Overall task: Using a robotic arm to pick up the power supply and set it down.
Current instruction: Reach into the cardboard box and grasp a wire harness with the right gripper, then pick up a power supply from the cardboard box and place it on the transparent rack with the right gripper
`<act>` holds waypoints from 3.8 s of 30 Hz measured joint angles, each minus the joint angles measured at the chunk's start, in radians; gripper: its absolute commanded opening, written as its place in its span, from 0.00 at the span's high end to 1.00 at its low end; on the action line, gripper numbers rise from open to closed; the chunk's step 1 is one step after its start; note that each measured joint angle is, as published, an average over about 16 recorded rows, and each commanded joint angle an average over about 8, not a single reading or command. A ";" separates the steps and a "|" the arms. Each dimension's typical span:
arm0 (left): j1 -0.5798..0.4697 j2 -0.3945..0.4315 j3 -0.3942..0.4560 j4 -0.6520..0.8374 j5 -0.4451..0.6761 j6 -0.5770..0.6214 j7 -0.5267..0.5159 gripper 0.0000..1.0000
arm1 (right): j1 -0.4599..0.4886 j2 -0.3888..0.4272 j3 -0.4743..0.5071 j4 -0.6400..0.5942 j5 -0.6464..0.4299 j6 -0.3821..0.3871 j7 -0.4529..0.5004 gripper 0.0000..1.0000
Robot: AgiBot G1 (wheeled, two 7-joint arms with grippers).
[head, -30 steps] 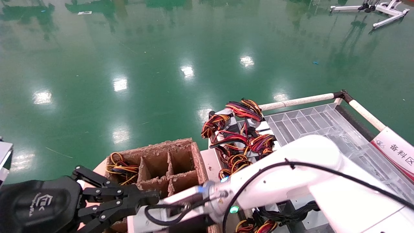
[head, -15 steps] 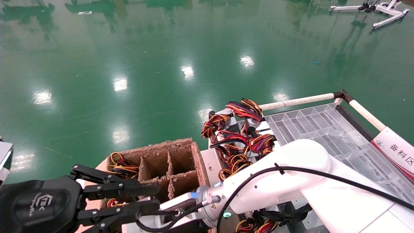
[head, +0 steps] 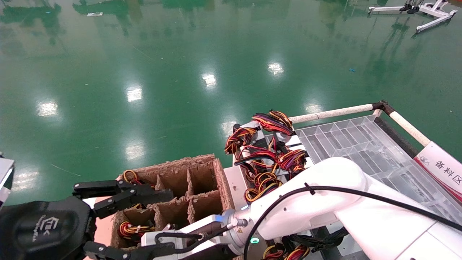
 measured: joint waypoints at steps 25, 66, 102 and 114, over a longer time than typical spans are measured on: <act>0.000 0.000 0.000 0.000 0.000 0.000 0.000 0.00 | -0.040 0.146 0.103 0.044 0.252 -0.071 -0.035 1.00; 0.000 0.000 0.000 0.000 0.000 0.000 0.000 0.00 | -0.137 0.510 0.353 0.346 0.537 0.034 0.004 1.00; 0.000 0.000 0.001 0.000 -0.001 0.000 0.000 0.00 | 0.645 0.424 0.221 -0.554 0.042 -0.025 -0.349 1.00; 0.000 0.000 0.001 0.000 -0.001 0.000 0.000 0.00 | 0.677 0.331 0.134 -0.693 -0.115 0.178 -0.514 1.00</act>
